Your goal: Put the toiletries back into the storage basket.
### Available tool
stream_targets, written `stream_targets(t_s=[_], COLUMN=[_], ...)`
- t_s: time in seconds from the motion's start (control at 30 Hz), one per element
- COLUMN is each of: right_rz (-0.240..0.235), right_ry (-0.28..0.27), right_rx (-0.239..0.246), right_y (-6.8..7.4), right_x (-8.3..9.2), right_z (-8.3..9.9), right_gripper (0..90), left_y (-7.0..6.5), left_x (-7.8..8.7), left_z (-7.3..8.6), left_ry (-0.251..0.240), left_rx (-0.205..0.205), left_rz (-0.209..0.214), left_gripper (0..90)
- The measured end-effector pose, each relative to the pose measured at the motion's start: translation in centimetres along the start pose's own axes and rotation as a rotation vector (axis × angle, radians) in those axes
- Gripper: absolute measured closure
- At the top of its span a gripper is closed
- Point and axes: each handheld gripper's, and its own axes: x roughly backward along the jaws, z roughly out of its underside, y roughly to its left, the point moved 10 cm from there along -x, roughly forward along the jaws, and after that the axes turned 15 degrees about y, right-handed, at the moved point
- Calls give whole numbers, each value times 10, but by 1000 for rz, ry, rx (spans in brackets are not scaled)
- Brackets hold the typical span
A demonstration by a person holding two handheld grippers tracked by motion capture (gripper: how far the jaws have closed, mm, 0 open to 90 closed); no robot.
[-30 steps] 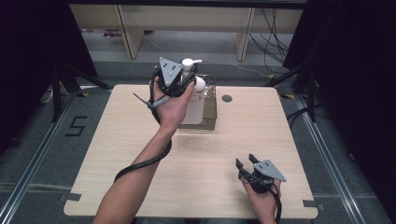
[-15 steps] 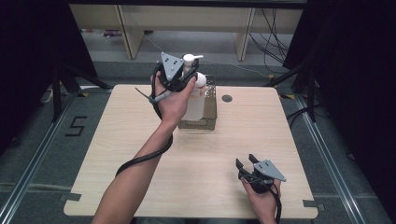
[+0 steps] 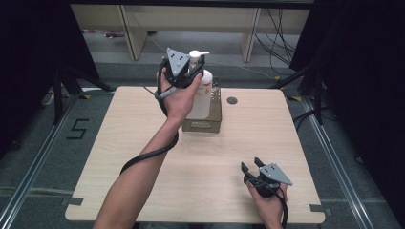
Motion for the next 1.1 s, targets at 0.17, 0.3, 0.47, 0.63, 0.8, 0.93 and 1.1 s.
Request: stream_targets(t_s=[0.17, 0.3, 0.47, 0.63, 0.8, 0.93, 1.1], right_rz=[16, 15, 13, 12, 11, 10, 2], right_ry=[17, 16, 15, 14, 14, 5, 1], right_rx=[18, 17, 17, 16, 16, 23, 6], right_y=[-2, -2, -2, -2, -2, -3, -1], right_x=[1, 1, 1, 1, 1, 1, 0], right_z=[1, 1, 1, 1, 1, 0, 0], right_gripper=[437, 437, 436, 437, 436, 436, 436], left_y=[-1, 0, 2, 3, 3, 4, 6], left_x=[-5, -9, -14, -21, -26, -29, -35], left_z=[-2, -3, -2, -1, 1, 2, 5], left_ry=[-3, -6, -4, -1, 5, 5, 10], left_rx=[-2, -4, -1, -13, -9, -21, -21], left_rz=[8, 9, 6, -1, -5, -3, -5], left_gripper=[594, 593, 593, 593, 593, 593, 593])
